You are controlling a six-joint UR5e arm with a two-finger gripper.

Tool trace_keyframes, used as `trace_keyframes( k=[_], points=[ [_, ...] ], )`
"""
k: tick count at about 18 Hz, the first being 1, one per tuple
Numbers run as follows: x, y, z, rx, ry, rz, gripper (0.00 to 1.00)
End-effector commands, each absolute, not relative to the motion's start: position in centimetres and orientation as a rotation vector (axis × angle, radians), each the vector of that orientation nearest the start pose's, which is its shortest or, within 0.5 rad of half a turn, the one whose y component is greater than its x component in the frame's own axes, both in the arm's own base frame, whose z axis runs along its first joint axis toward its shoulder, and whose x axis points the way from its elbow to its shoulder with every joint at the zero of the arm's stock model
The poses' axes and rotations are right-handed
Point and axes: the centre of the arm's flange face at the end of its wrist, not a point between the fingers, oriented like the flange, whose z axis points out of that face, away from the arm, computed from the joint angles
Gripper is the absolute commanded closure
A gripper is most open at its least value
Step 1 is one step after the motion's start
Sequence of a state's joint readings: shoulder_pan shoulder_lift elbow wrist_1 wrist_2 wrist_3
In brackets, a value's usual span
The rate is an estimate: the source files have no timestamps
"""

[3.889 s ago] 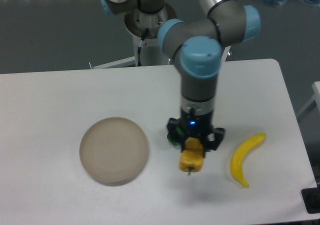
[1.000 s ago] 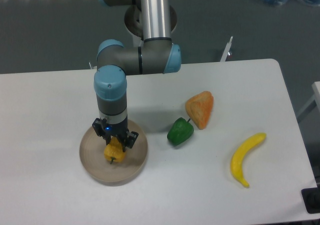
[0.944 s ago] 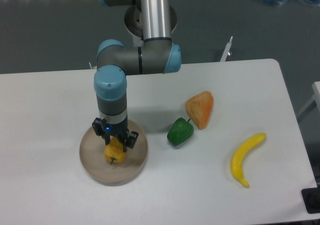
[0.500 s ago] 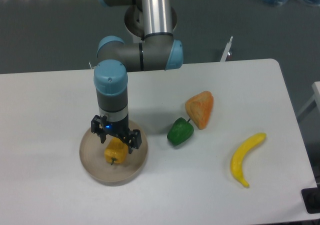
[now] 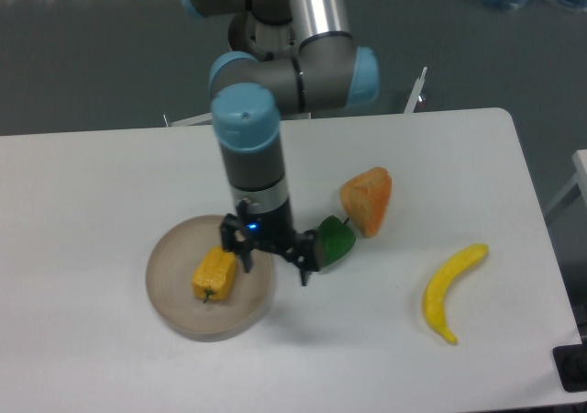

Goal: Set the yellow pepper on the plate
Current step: 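Raise the open gripper away from the pepper on the plate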

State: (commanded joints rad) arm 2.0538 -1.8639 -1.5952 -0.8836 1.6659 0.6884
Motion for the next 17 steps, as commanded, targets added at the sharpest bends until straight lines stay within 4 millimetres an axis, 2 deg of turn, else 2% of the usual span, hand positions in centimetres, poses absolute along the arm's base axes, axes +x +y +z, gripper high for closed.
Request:
trace_keyframes(
  k=[4, 6, 7, 17],
  points=[
    [-21.3, 59.4, 38.8, -2.865, 0.425, 0.448, 0.00],
    [-23.2, 58.4, 39.6, -2.858, 0.502, 0.480, 0.00],
    [-23.4, 58.1, 40.1, -2.854, 0.510, 0.488, 0.00],
    [-23.8, 57.9, 39.8, -2.854, 0.500, 0.494, 0.00]
  ],
)
